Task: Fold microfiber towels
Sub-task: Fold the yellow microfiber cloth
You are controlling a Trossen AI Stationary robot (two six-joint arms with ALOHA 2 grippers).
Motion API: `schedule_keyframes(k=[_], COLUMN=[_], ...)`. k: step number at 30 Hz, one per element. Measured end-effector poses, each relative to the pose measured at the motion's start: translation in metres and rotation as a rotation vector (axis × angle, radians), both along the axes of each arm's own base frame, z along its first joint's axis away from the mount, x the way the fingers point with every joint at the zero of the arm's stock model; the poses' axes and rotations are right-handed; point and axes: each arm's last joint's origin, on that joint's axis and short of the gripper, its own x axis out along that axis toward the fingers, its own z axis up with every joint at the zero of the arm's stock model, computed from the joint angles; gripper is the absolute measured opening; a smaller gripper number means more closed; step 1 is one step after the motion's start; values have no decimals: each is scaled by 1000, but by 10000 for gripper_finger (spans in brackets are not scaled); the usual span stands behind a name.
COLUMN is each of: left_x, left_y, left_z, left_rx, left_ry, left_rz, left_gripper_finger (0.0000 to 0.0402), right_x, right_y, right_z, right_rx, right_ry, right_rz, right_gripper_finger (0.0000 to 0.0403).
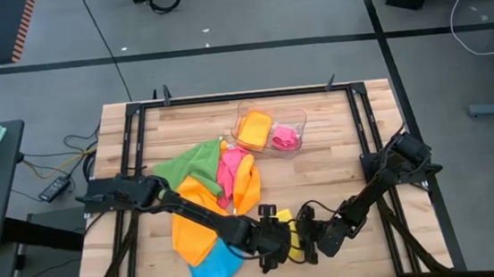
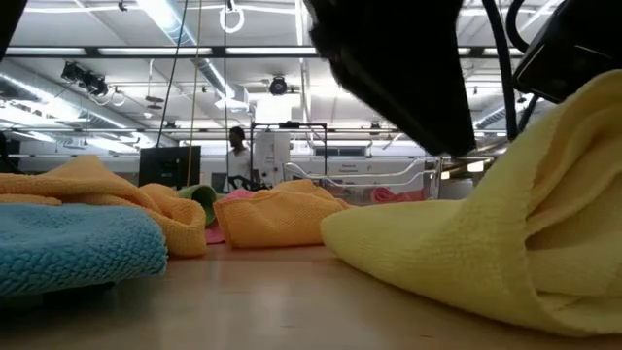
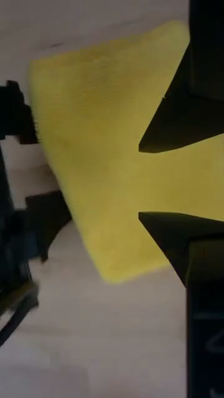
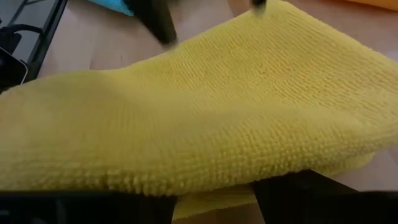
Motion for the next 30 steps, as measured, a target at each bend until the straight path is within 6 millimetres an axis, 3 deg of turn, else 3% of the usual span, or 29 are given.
schedule_keyframes(k=[4,8,16,21,30], left_x=[0,-1,-3,-2,-1], left_y=[1,4,5,5,7], left_z=[-24,-35,-47,-46,-46], left_rx=[-34,-29,-22,-25,-21], left_ry=[-12,-39,-34,-39,-39], left_rz=[-2,27,46,47,48], left_gripper_finger=[174,170,168,167,164], right_x=[0,0,1,1,-10], right_y=[0,0,2,2,-6], right_z=[0,0,1,12,41], right_rx=[-1,0,0,35,79], right_ry=[1,2,7,18,103], right_rz=[0,3,25,98,134], right_gripper_finger=[188,188,188,192,267])
